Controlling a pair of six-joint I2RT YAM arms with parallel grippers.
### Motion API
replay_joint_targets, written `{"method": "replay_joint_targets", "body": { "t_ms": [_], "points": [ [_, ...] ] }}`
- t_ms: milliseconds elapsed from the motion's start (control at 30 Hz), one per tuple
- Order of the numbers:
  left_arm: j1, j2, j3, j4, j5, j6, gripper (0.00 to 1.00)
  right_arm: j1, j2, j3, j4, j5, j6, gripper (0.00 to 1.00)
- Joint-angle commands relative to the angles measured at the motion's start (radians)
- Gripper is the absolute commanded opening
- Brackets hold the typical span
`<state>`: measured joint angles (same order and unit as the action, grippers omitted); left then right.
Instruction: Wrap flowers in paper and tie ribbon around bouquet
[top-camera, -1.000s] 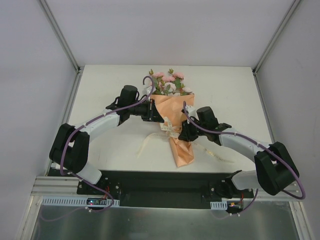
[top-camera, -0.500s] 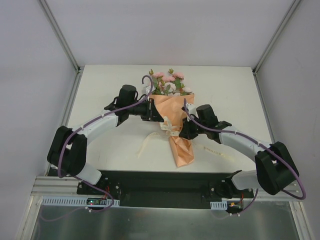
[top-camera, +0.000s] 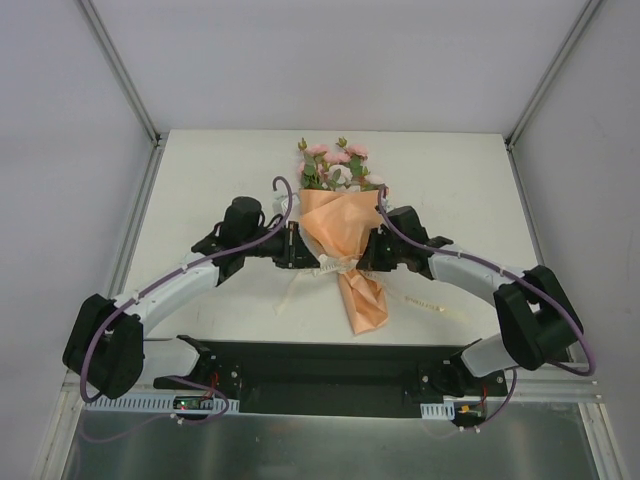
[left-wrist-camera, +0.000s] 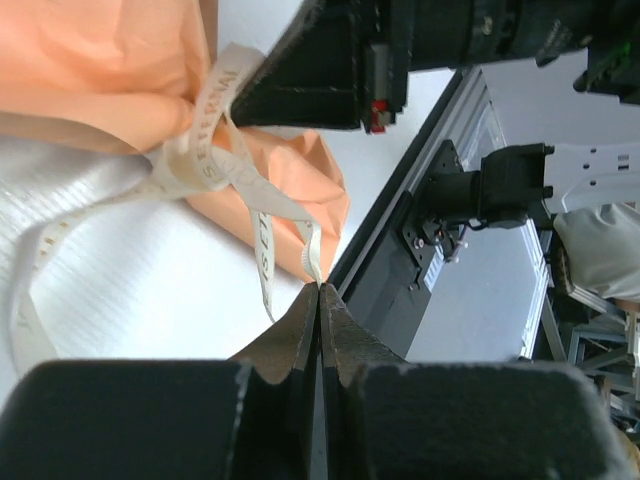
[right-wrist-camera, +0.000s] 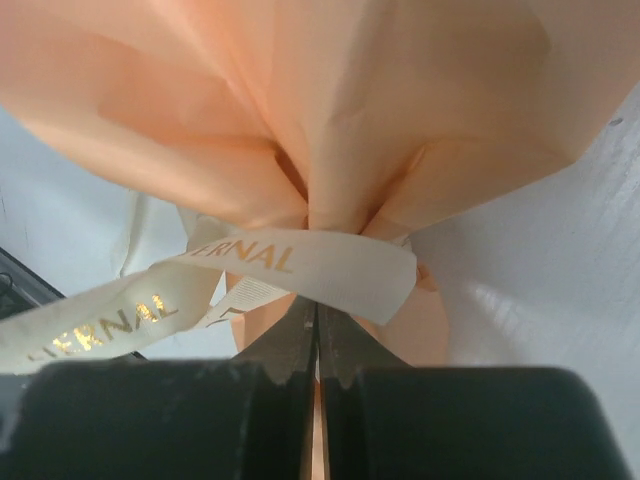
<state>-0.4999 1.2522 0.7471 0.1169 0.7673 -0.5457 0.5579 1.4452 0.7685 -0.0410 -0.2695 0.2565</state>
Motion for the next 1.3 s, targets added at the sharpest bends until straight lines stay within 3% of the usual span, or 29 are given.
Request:
{"method": "replay_joint_targets", "body": {
  "t_ms": [0, 200, 300, 367, 467, 667, 767, 933, 1000, 1033, 1100, 1133, 1167, 1267],
  "points": [
    [-0.040, -0.053, -0.055, 0.032, -0.059, -0.043, 0.00, 0.011, 0.035, 0.020, 0.078, 0.003, 0.127, 0.01],
    [-0.100, -0.033, -0.158, 0.032, -0.102, -0.077, 0.04, 0.019, 0.026, 0.012, 0.099, 0.021, 0.141, 0.01],
    [-0.127, -0.031, -0.176, 0.001, -0.125, -0.063, 0.18, 0.020, 0.029, 0.008, 0.099, 0.023, 0.142, 0.01],
    [-0.135, -0.053, -0.152, -0.060, -0.131, -0.031, 0.35, 0.022, 0.026, -0.001, 0.099, 0.027, 0.139, 0.01],
    [-0.135, -0.120, -0.089, -0.152, -0.158, 0.071, 0.46, 0.022, 0.017, -0.009, 0.096, 0.030, 0.132, 0.01],
    [-0.121, -0.082, 0.157, -0.266, -0.261, 0.159, 0.50, 0.022, -0.012, -0.011, 0.073, 0.039, 0.101, 0.01],
    [-0.100, 0.039, 0.289, -0.295, -0.278, 0.145, 0.43, 0.022, -0.019, -0.012, 0.073, 0.036, 0.092, 0.01],
    [-0.091, 0.218, 0.417, -0.347, -0.295, 0.164, 0.43, 0.023, -0.026, -0.015, 0.066, 0.032, 0.083, 0.01],
    [-0.089, 0.240, 0.440, -0.359, -0.284, 0.178, 0.33, 0.022, -0.032, -0.015, 0.055, 0.036, 0.078, 0.01],
    [-0.091, 0.239, 0.425, -0.358, -0.284, 0.175, 0.33, 0.023, -0.035, -0.015, 0.050, 0.041, 0.070, 0.01],
    [-0.091, 0.236, 0.410, -0.356, -0.278, 0.178, 0.38, 0.023, -0.040, -0.017, 0.047, 0.041, 0.066, 0.01],
    [-0.091, 0.242, 0.411, -0.355, -0.272, 0.184, 0.51, 0.022, -0.040, -0.017, 0.047, 0.041, 0.063, 0.01],
    [-0.091, 0.248, 0.411, -0.356, -0.264, 0.190, 0.58, 0.020, -0.037, -0.015, 0.047, 0.044, 0.061, 0.01],
    [-0.103, 0.251, 0.399, -0.355, -0.284, 0.211, 0.63, 0.022, -0.025, -0.011, 0.049, 0.035, 0.058, 0.01]
  ]
}}
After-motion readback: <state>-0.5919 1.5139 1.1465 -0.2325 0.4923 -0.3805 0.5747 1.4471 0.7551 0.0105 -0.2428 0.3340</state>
